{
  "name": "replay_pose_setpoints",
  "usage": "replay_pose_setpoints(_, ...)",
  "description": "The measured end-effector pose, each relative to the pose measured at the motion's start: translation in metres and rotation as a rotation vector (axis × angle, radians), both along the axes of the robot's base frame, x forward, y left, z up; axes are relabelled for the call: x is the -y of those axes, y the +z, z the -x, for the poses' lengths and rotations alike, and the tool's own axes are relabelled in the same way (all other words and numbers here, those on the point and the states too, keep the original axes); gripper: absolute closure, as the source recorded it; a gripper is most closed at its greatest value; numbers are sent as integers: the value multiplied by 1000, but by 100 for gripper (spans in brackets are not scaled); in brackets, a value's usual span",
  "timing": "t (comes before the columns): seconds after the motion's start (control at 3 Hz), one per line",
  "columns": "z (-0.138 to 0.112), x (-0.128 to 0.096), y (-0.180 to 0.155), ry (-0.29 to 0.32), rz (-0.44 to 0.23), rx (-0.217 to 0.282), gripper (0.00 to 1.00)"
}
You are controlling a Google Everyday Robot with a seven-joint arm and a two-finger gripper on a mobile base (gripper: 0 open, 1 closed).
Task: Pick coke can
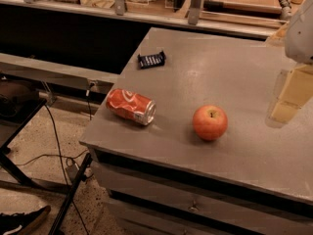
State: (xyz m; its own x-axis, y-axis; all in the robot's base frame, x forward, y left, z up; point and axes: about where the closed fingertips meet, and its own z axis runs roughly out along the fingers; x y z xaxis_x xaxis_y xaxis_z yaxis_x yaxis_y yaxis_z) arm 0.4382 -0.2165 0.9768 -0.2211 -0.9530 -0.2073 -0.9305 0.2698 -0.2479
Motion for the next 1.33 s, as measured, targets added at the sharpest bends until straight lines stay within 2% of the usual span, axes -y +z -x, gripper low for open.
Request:
replay_pose_setpoints(0.33, 0, 0, 0, 0, 0, 0, 0)
replay_pose_setpoints(0.67, -1, -28, 6, 37, 4, 0, 0)
replay_pose_setpoints(1.33, -8, -157, 9, 163, 135, -23, 0)
